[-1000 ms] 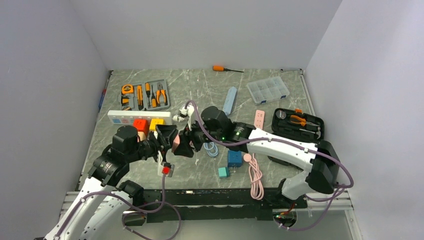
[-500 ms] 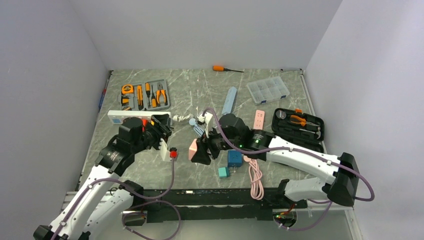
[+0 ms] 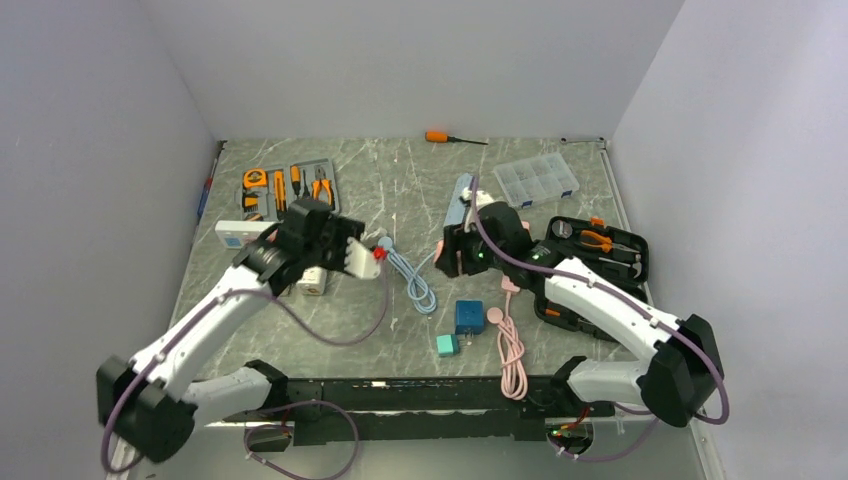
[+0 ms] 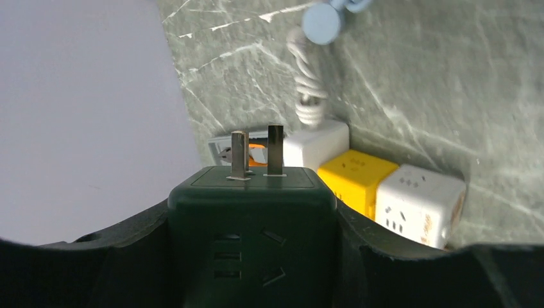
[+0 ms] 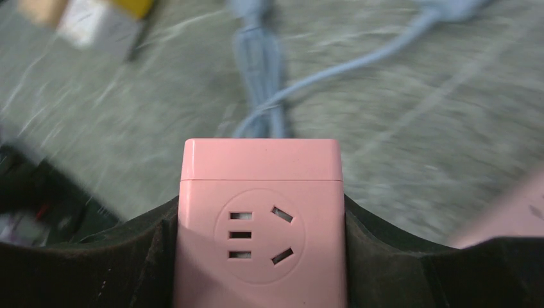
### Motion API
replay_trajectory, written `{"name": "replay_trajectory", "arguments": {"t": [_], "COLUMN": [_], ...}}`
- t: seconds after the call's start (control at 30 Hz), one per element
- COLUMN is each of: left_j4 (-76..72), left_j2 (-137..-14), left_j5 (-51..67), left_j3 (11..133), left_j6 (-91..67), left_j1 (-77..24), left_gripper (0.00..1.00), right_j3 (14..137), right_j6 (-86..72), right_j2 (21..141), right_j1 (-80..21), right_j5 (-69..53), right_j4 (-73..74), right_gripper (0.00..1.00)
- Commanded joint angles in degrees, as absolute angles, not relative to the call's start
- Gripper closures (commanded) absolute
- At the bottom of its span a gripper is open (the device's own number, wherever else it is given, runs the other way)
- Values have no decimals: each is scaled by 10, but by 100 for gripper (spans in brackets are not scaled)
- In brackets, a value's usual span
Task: Pull the plug off the socket
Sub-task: Place the plug at the center of the board.
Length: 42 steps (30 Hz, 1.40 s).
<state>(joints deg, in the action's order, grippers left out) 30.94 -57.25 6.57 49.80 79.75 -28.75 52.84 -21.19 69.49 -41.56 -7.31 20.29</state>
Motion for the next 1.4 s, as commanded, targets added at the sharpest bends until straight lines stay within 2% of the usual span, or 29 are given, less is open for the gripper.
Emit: {"name": "replay_trajectory", "arguments": {"t": [0.0, 0.27, 0.33, 0.7, 0.93, 1.1, 1.37], "left_j4": [369, 468, 485, 472, 422, 395, 372], "left_j2": [-677, -897, -947, -1119, -1167, -1169, -1155], "left_j5": [7, 2, 2, 27, 70, 119, 177], "left_j3": [640, 861, 899, 985, 988, 994, 984], "left_j6": [623, 479, 445, 303, 242, 192, 144], "left_j1": [-317, -361, -372, -383, -383, -383, -388], "left_gripper": [100, 100, 100, 100, 100, 100, 100], "right_j3": [512, 484, 477, 493, 491, 464, 449], "right_j6": [-276, -335, -338, -357, -366, -366, -363], "right_j2": [709, 768, 784, 902, 932, 902, 851], "right_j1": [-364, -287, -280, -274, -274, -274, -274], "right_j5": [79, 101, 109, 132, 156, 174, 207], "right_j4": [211, 183, 169, 105, 104, 117, 147], "right_gripper": [100, 100, 97, 90, 67, 39, 20]}}
